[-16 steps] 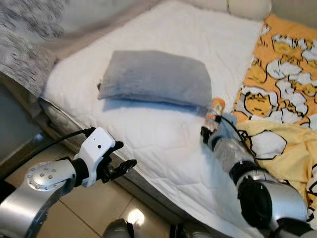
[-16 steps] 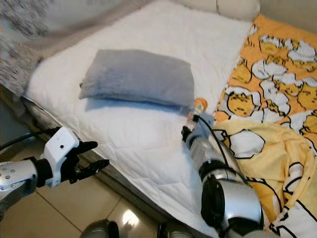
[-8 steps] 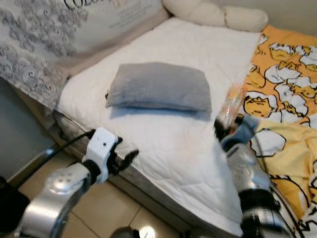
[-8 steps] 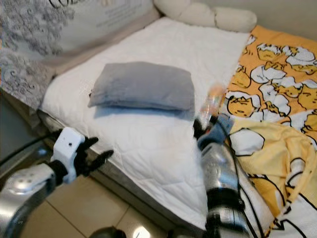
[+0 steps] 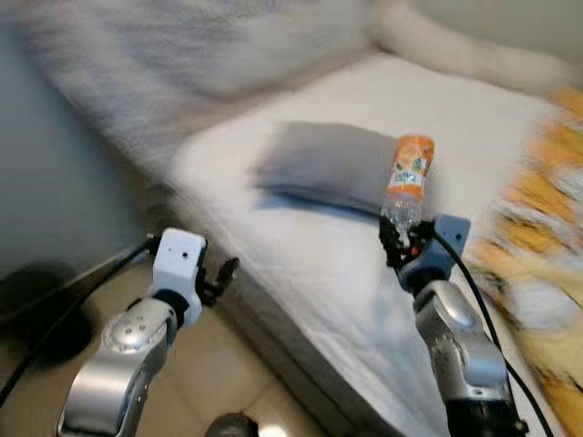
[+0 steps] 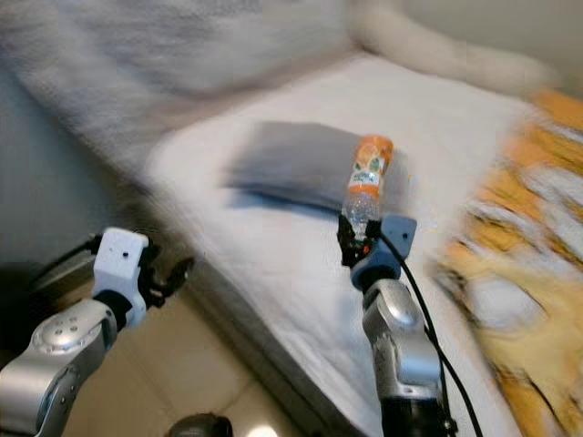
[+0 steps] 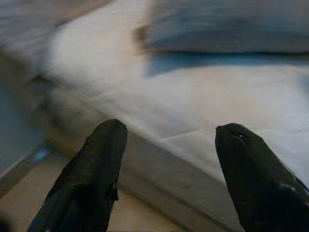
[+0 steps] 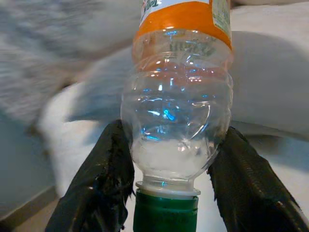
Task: Clean up the room
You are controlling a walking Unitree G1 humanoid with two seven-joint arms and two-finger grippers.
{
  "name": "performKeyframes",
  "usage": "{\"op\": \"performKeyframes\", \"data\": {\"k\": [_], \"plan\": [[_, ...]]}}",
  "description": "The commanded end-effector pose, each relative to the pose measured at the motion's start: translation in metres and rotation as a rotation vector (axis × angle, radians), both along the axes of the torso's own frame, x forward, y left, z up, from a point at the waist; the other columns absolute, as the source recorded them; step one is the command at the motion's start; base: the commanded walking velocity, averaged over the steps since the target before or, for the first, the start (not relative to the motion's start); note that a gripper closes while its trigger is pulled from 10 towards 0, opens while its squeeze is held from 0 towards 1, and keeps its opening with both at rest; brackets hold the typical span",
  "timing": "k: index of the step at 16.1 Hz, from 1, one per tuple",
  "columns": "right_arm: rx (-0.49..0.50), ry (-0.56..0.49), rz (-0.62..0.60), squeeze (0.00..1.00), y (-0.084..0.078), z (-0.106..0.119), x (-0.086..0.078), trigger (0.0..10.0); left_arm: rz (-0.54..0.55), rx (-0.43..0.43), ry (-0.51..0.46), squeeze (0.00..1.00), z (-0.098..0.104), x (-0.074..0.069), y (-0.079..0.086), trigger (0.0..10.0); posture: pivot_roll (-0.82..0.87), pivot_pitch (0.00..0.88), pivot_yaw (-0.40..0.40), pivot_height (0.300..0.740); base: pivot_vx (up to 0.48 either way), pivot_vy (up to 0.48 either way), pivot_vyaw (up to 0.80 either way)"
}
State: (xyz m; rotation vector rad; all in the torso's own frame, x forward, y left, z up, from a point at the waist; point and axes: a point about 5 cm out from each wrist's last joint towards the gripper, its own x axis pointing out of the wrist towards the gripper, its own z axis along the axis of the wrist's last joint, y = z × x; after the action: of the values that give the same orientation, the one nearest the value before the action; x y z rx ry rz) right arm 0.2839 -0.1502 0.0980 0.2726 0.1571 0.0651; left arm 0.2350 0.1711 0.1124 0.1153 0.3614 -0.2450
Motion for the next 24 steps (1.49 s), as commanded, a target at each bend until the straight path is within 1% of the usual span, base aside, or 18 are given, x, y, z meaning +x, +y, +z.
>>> {"op": "performKeyframes", "data": {"k": [1,2,4,5,7,8,10,12,15,16,17,19,20,22,24], "plan": [[0.023,-0.013,0.008,0.0,0.001,0.003,-0.003,10.0,0.029,0.006,-0.019,0.0,0.003,0.002,0.003,10.0,-0.03,0.0,0.022,0.74,0.0,0.0,0.8],[0.013,-0.025,0.017,0.0,0.002,0.006,-0.003,10.0,0.054,-0.006,-0.011,0.0,0.002,0.001,0.004,10.0,-0.03,0.0,0.021,0.74,0.0,0.0,0.8],[-0.035,-0.028,0.043,0.0,0.005,0.006,-0.004,10.0,0.054,0.021,-0.046,0.0,0.005,0.003,0.004,10.0,-0.01,0.0,0.002,0.74,0.0,0.0,0.8],[-0.03,-0.033,0.05,0.0,0.006,0.007,-0.003,10.0,0.048,0.043,-0.063,0.0,0.008,0.005,0.003,10.0,-0.01,0.0,0.0,0.74,0.0,0.0,0.8],[-0.025,-0.046,0.061,0.0,0.008,0.011,-0.001,10.0,0.062,0.086,-0.12,0.0,0.016,0.016,0.005,10.0,-0.02,0.0,0.006,0.74,0.0,0.0,0.8],[-0.018,-0.044,0.054,0.0,0.009,0.011,0.002,10.0,0.081,0.149,-0.142,0.0,0.016,0.02,0.007,10.0,-0.02,0.0,0.003,0.74,0.0,0.0,0.8],[0.009,-0.029,0.067,0.0,0.012,0.009,0.003,10.0,0.121,0.17,-0.177,0.0,0.017,0.023,0.01,10.0,0.0,0.0,-0.01,0.74,0.0,0.0,0.8],[0.014,-0.006,0.088,0.0,0.017,0.005,0.003,10.0,0.126,0.157,-0.181,0.0,0.019,0.026,0.011,10.0,0.01,0.0,-0.014,0.74,0.0,0.0,0.8],[0.082,0.033,0.135,0.0,0.026,-0.001,0.003,10.0,0.116,0.123,-0.206,0.0,0.02,0.028,0.013,10.0,0.01,0.0,-0.002,0.74,0.0,0.0,0.8],[0.074,0.049,0.179,0.0,0.029,-0.005,0.0,10.0,0.104,0.097,-0.211,0.0,0.019,0.029,0.011,10.0,0.0,0.0,0.005,0.74,0.0,0.0,0.8],[0.071,0.053,0.183,0.0,0.029,-0.006,-0.001,10.0,0.102,0.096,-0.212,0.0,0.019,0.029,0.011,10.0,0.0,0.0,0.006,0.74,0.0,0.0,0.8],[0.029,0.075,0.182,0.0,0.027,-0.011,-0.001,10.0,0.074,0.072,-0.208,0.0,0.02,0.031,0.008,10.0,-0.02,0.0,0.019,0.74,0.0,0.0,0.8],[-0.017,0.064,0.189,0.0,0.028,-0.009,0.001,10.0,0.068,0.066,-0.199,0.0,0.018,0.031,0.008,10.0,-0.02,0.0,0.017,0.74,0.0,0.0,0.66],[-0.047,0.066,0.196,0.0,0.028,-0.009,0.002,10.0,0.065,0.06,-0.198,0.0,0.016,0.03,0.008,10.0,-0.02,0.0,0.012,0.74,0.244,0.0,0.0],[-0.048,0.07,0.194,0.0,0.028,-0.011,0.002,10.0,0.064,0.056,-0.196,0.0,0.014,0.03,0.009,10.0,-0.01,0.0,0.009,0.74,0.259,0.0,0.0]]}}
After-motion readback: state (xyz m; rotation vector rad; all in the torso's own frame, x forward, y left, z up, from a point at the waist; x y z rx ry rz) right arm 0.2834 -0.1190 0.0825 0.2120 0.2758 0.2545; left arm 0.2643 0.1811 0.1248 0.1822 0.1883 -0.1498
